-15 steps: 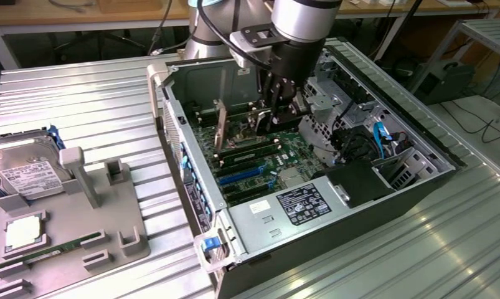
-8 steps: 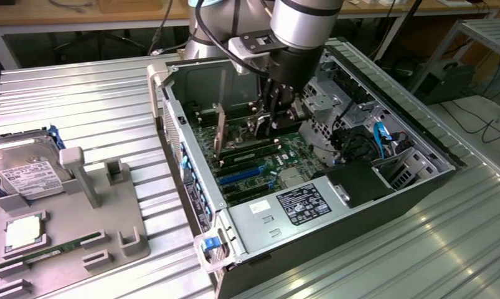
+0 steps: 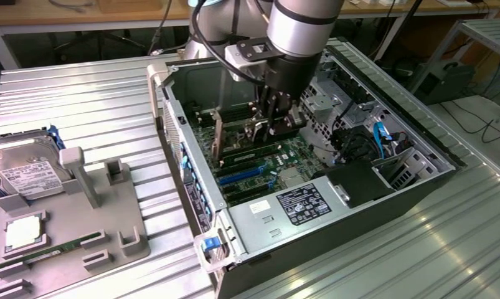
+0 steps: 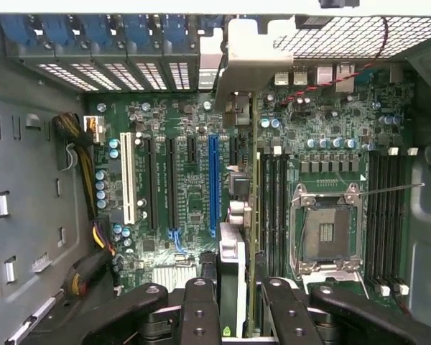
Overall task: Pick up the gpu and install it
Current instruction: 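Insert the gpu into the slot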
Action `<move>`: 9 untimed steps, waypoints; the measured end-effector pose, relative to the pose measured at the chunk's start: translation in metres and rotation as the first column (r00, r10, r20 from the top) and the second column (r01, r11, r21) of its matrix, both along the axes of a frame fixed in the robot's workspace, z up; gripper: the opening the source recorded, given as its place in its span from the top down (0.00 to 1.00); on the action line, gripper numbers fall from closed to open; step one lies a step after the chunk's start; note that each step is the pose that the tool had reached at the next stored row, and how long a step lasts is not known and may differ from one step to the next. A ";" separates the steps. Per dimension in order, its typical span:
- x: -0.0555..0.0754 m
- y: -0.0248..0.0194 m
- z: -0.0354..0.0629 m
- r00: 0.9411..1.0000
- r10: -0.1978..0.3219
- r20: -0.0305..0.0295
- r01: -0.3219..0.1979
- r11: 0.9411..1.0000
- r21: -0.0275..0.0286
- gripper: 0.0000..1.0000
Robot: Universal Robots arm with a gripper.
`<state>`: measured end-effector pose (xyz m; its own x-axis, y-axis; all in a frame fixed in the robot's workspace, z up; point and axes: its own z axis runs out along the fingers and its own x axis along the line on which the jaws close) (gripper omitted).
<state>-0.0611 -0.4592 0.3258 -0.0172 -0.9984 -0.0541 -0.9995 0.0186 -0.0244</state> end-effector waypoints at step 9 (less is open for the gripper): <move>-0.007 -0.0038 -0.0107 1.000 0.000 0.000 0.000 1.000 0.000 0.72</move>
<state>-0.0679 -0.4629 0.3151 -0.0171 -0.9984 -0.0541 -0.9995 0.0185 -0.0245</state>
